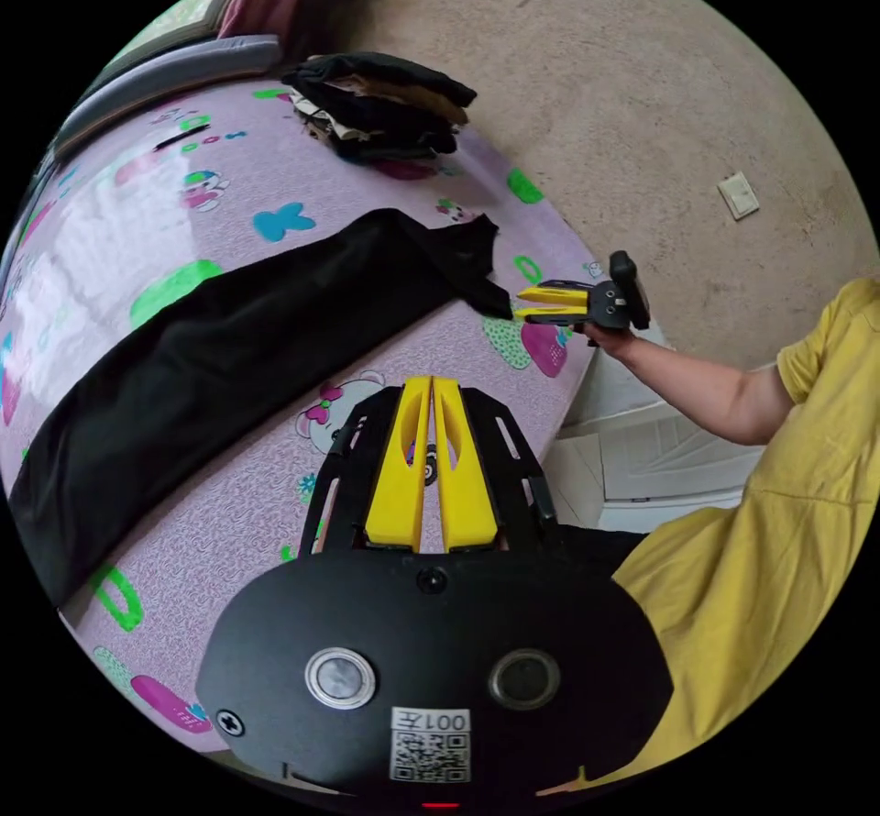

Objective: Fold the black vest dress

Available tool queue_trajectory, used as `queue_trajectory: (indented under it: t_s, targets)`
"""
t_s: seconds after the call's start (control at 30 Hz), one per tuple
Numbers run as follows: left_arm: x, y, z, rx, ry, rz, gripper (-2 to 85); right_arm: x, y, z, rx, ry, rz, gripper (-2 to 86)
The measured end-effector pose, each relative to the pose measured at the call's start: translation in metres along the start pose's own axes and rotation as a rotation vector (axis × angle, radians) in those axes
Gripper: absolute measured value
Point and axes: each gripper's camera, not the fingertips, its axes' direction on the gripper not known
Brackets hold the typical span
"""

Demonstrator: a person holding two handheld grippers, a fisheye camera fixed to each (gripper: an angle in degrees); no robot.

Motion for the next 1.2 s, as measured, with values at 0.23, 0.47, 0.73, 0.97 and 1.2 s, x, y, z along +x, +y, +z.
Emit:
queue_trajectory:
  t_s: [0.23, 0.47, 0.73, 0.97, 1.2]
  targets:
    - [-0.006, 0.008, 0.006, 0.004, 0.011, -0.091, -1.2, 0.060, 0.038, 0.010, 0.056, -0.212, 0.341, 6.4]
    - [-0.001, 0.032, -0.025, 0.085, -0.031, -0.124, -1.2, 0.109, 0.075, 0.043, 0.033, -0.400, 0.659, 7.4]
    - [0.000, 0.053, -0.038, 0.114, -0.052, -0.170, -1.2, 0.106, 0.076, 0.061, -0.094, -0.213, 0.584, 3.4]
    - [0.019, 0.034, -0.037, 0.134, -0.091, -0.137, -1.2, 0.131, 0.103, 0.041, 0.038, -0.290, 0.576, 0.4]
    - [0.043, -0.023, -0.001, 0.128, -0.110, -0.089, -1.2, 0.190, 0.139, -0.020, 0.334, -0.414, 0.555, 0.1]
